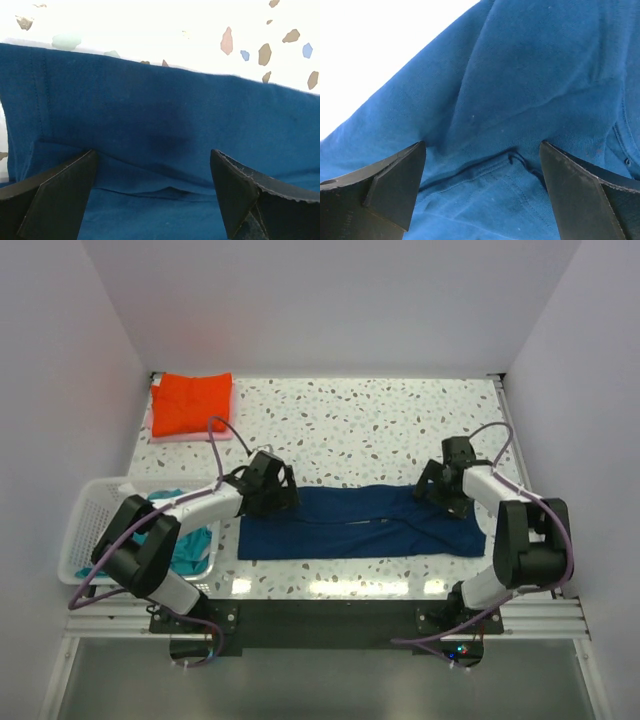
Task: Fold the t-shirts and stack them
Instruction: Fold the tshirt
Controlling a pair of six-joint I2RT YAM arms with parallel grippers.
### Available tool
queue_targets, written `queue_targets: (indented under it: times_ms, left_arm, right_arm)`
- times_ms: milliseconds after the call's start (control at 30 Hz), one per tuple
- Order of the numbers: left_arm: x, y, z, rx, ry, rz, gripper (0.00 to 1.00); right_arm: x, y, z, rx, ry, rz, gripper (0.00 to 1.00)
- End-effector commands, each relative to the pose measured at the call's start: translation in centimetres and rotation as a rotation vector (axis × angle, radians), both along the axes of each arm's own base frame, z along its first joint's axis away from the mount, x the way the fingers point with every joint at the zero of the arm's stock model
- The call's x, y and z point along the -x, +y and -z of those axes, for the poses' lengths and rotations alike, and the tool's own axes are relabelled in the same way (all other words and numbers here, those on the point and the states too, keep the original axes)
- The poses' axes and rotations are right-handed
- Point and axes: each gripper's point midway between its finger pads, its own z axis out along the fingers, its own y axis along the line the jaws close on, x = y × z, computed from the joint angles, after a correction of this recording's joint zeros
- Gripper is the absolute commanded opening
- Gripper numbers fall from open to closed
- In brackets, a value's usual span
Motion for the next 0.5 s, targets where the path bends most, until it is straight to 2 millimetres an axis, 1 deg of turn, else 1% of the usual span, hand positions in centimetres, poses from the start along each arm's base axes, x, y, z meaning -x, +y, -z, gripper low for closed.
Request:
queue_targets:
  times_ms: [0,33,67,100,133,167,200,233,267,300,333,367,400,433,467]
  left_arm:
    - [4.1,0.5,3.1,-0.041,0.127,0.040,1.00]
    - [4.8,0.5,3.1,-0.043,0.136,0.044,1.00]
    - [6.2,0.4,3.5,-0.047,0.156,0.049,1.00]
    - [7.1,0.6,3.2,-0.048,0.164,0.048,1.00]
    - [7.8,0.7,3.3,-0.048,0.175,0.044,1.00]
    - [9.4,0.9,3.8,-0.055,0.203,0.044,1.00]
    - [10.4,1.0,3.6,-0.049,0.218,0.046,1.00]
    - [11.2,1.0,3.7,-0.045,0.233,0.043,1.00]
    - [12.6,0.8,4.1,-0.042,0.257,0.050,1.00]
    - [13.4,0.3,3.8,-0.015,0.268,0.063,1.00]
    - [14.0,0.0,3.8,-0.005,0.275,0.073,1.00]
    - [14.9,-0.5,3.9,0.006,0.288,0.079,1.00]
    - [15.2,-1.1,3.7,0.028,0.287,0.082,1.00]
    - [15.5,-1.8,3.6,0.046,0.283,0.091,1.00]
    - [15.8,-2.8,3.4,0.072,0.269,0.110,1.00]
  right_arm:
    - [-4.9,1.0,1.2,-0.050,-0.094,-0.044,0.99]
    - [-5.4,1.2,1.6,-0.057,-0.086,-0.054,0.99]
    - [-5.9,1.3,1.9,-0.065,-0.078,-0.067,0.99]
    - [-7.7,1.5,1.3,-0.059,-0.108,-0.106,0.99]
    - [-8.1,2.4,2.5,-0.105,-0.077,-0.132,0.99]
    - [-10.1,2.9,1.6,-0.127,-0.115,-0.154,0.99]
    - [-11.0,3.4,1.9,-0.139,-0.120,-0.190,0.99]
    - [-11.5,4.0,3.0,-0.169,-0.096,-0.210,0.99]
    - [-12.2,4.4,3.2,-0.180,-0.092,-0.230,0.99]
    - [-14.3,5.4,2.0,-0.177,-0.132,-0.287,0.99]
    - [-15.1,6.0,1.9,-0.174,-0.140,-0.321,0.99]
    - [-17.1,6.8,1.6,-0.168,-0.158,-0.357,0.99]
    - [-17.1,8.5,1.7,-0.154,-0.140,-0.435,0.99]
    - [-17.8,9.4,1.8,-0.145,-0.140,-0.469,0.99]
    - [-19.3,11.3,1.6,-0.129,-0.159,-0.521,0.99]
